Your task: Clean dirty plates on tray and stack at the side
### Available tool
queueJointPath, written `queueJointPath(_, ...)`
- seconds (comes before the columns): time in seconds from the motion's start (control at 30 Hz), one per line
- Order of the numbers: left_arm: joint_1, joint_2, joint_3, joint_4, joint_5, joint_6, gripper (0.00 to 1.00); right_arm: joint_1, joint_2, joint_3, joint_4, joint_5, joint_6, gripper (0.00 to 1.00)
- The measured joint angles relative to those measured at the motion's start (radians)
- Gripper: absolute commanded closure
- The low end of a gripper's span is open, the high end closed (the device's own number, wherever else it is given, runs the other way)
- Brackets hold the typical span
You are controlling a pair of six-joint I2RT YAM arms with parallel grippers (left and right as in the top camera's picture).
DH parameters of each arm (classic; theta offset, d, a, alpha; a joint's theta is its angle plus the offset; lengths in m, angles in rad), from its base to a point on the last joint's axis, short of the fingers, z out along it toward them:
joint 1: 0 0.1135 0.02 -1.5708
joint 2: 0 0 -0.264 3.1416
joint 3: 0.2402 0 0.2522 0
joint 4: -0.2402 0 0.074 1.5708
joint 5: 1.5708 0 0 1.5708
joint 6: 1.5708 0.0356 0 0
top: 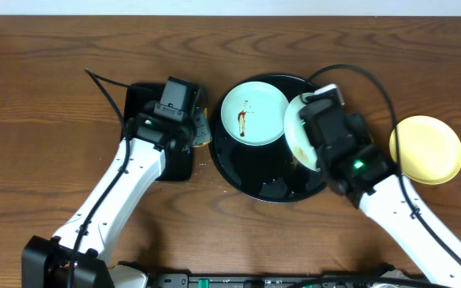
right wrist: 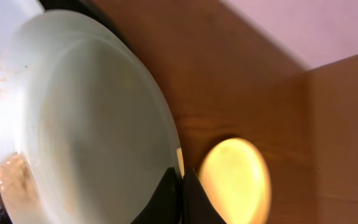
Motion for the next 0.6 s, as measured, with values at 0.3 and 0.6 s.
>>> queueJointPath(0.3,0.024,0.000,0.000,0.000,0.008,0.000,0.92,0.084,0.000,0.000,0.010,0.206,-0.035,0.99)
queueJointPath(0.6,0.024,0.000,0.000,0.000,0.013,0.000,0.92,0.084,0.000,0.000,0.041,0.277,-0.072,0.99)
